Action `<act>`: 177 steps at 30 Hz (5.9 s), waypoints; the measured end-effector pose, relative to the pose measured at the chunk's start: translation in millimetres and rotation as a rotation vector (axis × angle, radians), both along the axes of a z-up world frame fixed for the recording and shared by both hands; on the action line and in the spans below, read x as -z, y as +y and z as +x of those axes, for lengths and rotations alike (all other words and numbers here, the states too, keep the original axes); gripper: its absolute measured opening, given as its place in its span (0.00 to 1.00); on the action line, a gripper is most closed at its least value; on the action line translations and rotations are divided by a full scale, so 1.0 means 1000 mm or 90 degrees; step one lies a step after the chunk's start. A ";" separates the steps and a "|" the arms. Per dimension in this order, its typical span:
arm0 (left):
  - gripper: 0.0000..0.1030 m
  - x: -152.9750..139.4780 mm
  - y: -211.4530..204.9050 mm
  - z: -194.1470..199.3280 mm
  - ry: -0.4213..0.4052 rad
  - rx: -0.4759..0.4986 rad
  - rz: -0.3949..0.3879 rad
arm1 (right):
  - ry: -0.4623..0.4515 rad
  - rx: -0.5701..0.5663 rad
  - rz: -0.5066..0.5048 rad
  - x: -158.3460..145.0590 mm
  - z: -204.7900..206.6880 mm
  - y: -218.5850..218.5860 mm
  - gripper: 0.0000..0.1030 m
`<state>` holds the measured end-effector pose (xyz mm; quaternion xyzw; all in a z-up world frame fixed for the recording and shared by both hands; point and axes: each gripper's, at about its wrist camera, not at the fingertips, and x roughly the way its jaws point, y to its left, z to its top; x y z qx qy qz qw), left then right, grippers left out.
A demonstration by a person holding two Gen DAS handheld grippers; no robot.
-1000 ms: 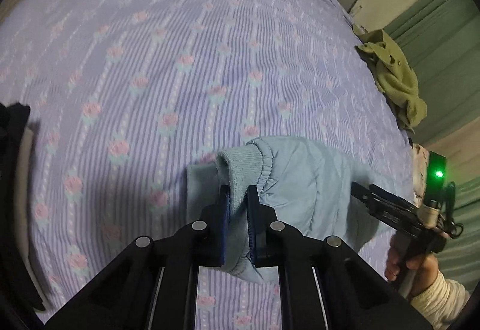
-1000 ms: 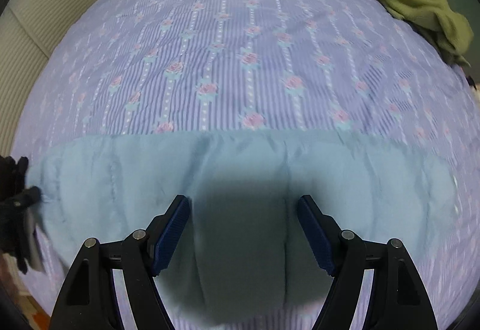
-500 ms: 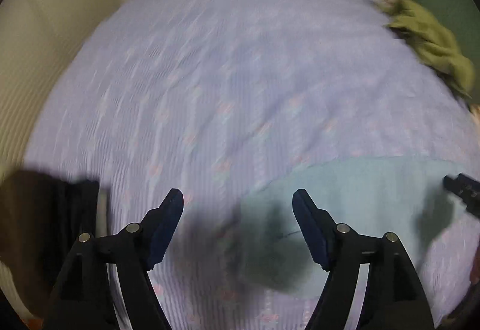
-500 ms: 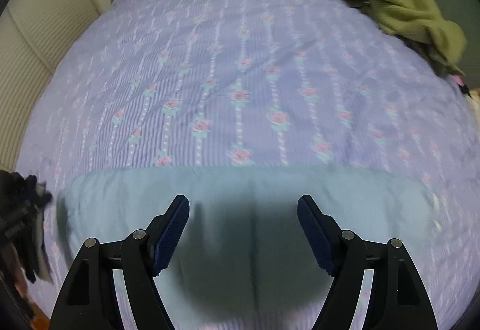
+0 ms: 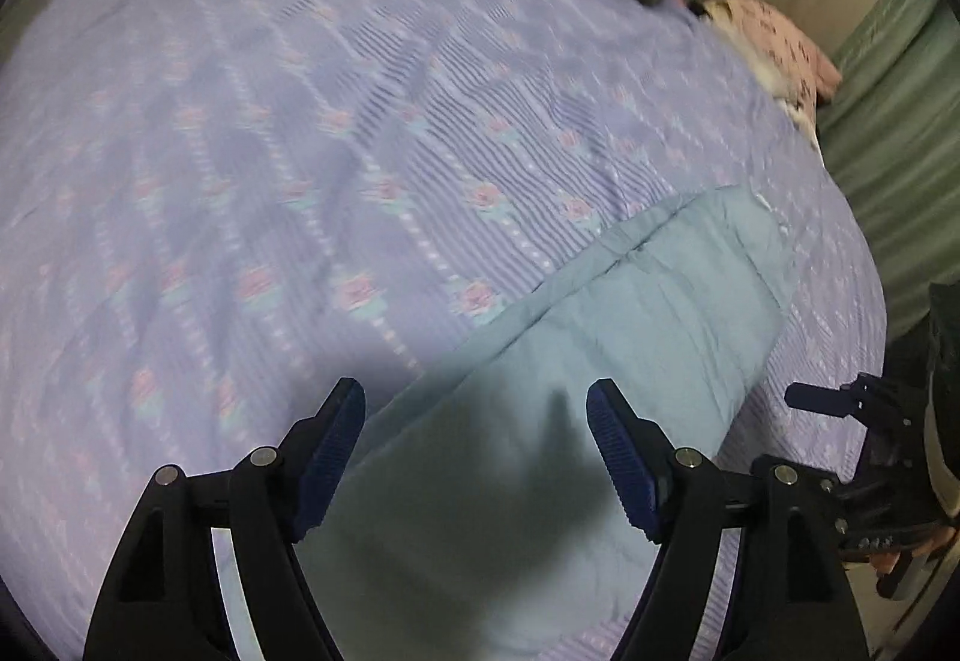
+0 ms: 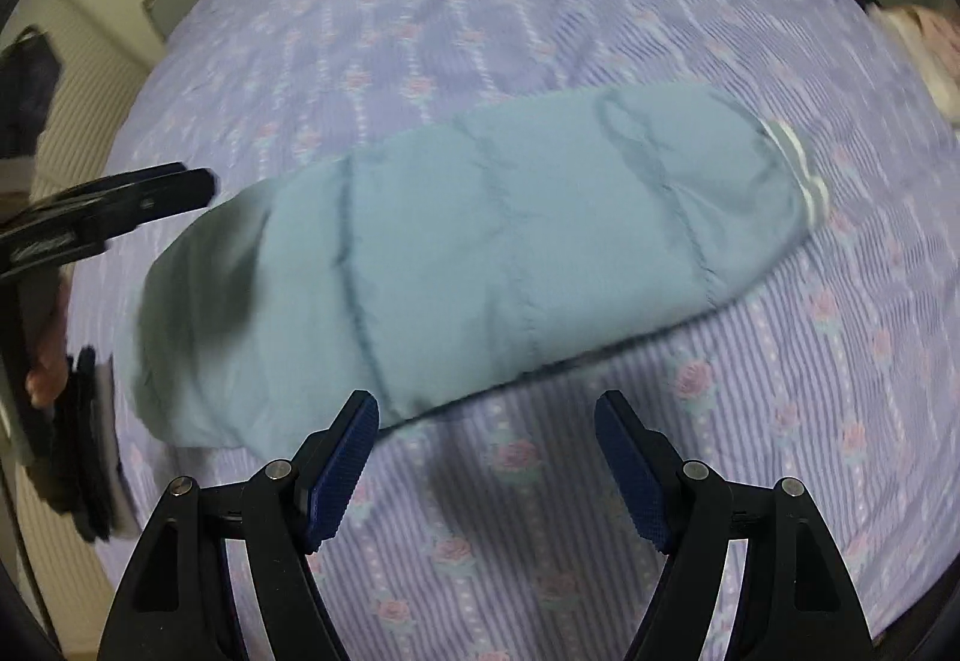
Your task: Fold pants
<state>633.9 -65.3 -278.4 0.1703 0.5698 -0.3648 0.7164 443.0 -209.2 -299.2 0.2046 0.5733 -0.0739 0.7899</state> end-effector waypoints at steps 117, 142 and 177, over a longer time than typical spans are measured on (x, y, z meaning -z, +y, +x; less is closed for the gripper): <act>0.71 0.000 -0.069 -0.125 -0.134 -0.265 0.079 | -0.089 0.272 0.260 0.081 0.019 -0.188 0.77; 0.28 0.056 -0.065 -0.099 0.020 -0.285 0.070 | -0.179 0.119 -0.009 -0.042 -0.010 -0.133 0.30; 0.37 -0.040 0.276 -0.228 -0.081 -0.594 0.011 | -0.132 -0.499 -0.229 -0.026 0.067 0.295 0.49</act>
